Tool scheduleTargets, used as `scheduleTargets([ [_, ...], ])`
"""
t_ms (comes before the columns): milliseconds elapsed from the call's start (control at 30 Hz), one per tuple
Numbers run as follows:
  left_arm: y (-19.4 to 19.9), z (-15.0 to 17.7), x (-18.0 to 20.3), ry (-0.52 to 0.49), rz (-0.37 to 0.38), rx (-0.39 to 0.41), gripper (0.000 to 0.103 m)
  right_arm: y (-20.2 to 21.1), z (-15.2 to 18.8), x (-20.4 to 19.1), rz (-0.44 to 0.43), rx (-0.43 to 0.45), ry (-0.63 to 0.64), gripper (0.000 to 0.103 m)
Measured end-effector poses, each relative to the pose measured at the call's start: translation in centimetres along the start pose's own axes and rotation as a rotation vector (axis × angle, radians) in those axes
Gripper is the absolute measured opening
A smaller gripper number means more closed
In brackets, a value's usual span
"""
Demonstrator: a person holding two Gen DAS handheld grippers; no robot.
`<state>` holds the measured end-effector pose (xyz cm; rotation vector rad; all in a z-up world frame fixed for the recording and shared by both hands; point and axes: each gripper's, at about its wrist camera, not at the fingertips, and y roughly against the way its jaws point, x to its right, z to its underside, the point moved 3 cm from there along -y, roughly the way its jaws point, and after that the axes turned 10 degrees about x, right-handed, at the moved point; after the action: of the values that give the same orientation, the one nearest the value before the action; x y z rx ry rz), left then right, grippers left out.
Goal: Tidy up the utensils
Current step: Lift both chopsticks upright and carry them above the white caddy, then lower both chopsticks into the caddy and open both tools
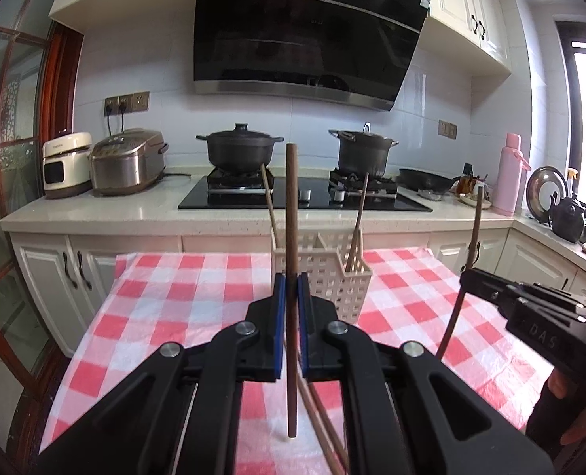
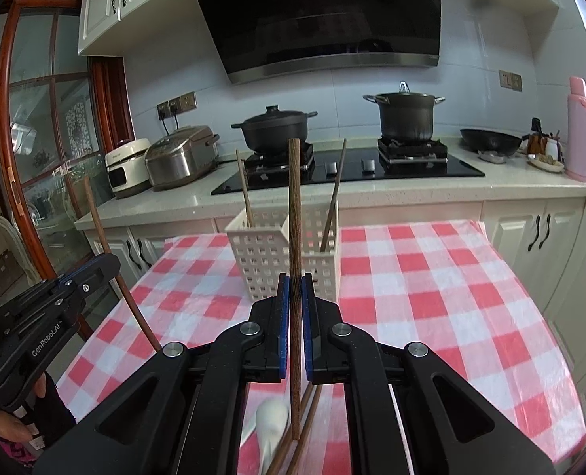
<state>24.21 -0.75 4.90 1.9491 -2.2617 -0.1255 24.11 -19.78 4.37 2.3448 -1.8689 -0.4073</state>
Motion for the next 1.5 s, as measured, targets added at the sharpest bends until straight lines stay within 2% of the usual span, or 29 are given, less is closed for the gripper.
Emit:
scheduleTargets([
  [400, -5.4, -5.2, 1.6, 0.012, 0.069, 0.016, 0.006, -4.5, -5.0, 0.5, -0.023, 0.048, 0.017, 0.006],
  [667, -8.8, -11.3, 1.9, 0.027, 0.11, 0.054, 0.006, -7.7, -10.2, 1.3, -0.026, 0.089, 0.006, 0.006],
  [867, -11.6, -15.3, 1.6, 0.014, 0.096, 0.091, 0.006, -10.6, -12.7, 1.7, -0.012, 0.107, 0.017, 0.006],
  [1000, -14.0, -16.6, 1.1, 0.008, 0.074, 0.102, 0.006, -13.0, -13.4, 2.1, -0.004, 0.108, 0.01, 0.006],
  [1233, -18.7, -15.6, -0.4, 0.05, 0.053, 0.064, 0.006, -16.9, -12.1, 2.3, -0.016, 0.058, -0.013, 0.006],
  [1500, -23.8, -9.6, -0.8, 0.064, 0.089, -0.118, 0.006, -20.2, -8.1, 2.4, -0.036, -0.053, -0.01, 0.006],
])
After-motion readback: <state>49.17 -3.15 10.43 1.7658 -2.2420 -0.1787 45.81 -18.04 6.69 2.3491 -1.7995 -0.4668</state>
